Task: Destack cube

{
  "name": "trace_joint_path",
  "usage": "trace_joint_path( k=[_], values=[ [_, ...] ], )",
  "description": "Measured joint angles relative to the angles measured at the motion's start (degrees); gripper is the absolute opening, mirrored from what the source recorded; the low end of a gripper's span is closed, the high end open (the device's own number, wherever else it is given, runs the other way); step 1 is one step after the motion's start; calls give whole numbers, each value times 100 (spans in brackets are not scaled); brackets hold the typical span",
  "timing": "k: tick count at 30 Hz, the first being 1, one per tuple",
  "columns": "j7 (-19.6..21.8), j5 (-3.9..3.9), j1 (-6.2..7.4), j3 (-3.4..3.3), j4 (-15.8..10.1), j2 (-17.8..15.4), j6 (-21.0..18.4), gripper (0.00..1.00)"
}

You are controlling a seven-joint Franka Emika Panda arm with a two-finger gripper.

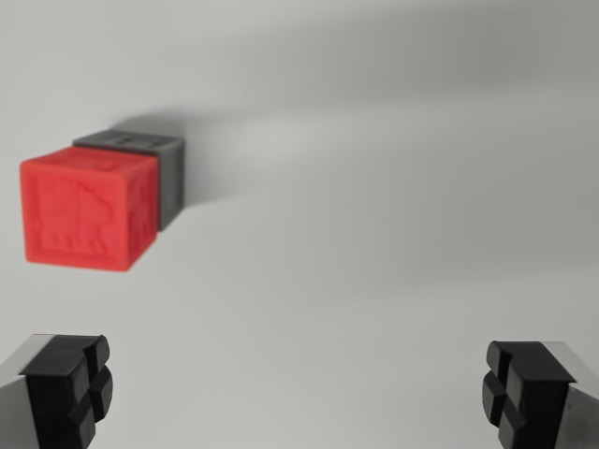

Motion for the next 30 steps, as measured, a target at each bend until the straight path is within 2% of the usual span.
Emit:
trace_joint_path(
  k=[14, 30],
  values=[
    [644, -62, 422, 41, 251, 399, 147, 100],
    [1424, -132, 970, 47, 756, 996, 251, 100]
  ],
)
